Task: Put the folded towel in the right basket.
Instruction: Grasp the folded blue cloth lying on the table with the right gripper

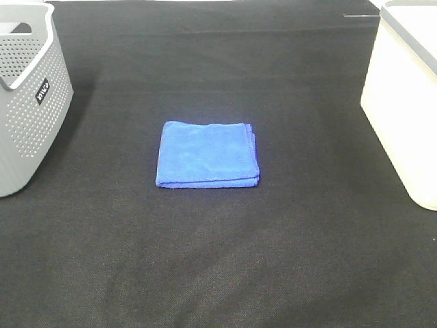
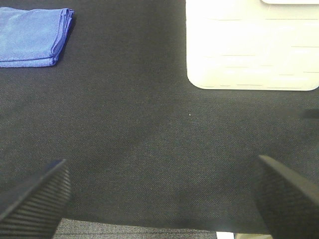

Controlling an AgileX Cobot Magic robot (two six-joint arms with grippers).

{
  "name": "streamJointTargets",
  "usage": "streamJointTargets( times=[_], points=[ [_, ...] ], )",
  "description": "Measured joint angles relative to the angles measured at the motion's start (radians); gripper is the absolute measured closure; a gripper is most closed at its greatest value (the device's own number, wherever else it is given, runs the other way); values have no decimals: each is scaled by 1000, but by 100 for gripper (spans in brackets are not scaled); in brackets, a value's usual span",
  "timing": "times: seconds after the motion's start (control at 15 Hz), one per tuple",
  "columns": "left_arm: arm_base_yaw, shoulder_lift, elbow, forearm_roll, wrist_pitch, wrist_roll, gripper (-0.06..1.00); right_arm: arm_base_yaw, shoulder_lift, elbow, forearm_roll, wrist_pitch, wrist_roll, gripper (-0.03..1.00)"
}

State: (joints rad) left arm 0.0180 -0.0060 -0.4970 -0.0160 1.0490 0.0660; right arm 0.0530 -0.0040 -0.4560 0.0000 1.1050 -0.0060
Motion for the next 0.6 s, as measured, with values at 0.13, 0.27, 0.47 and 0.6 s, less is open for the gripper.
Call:
streamJointTargets(
  times=[0.13, 0.27, 0.47, 0.6],
  points=[
    [0, 0, 0, 0, 0, 0, -4, 0, 0, 0, 0, 0, 0, 2],
    [0, 0, 0, 0, 0, 0, -4, 0, 0, 0, 0, 0, 0, 2],
    [0, 0, 0, 0, 0, 0, -4, 0, 0, 0, 0, 0, 0, 2],
    [0, 0, 0, 0, 0, 0, -4, 0, 0, 0, 0, 0, 0, 2]
  ],
)
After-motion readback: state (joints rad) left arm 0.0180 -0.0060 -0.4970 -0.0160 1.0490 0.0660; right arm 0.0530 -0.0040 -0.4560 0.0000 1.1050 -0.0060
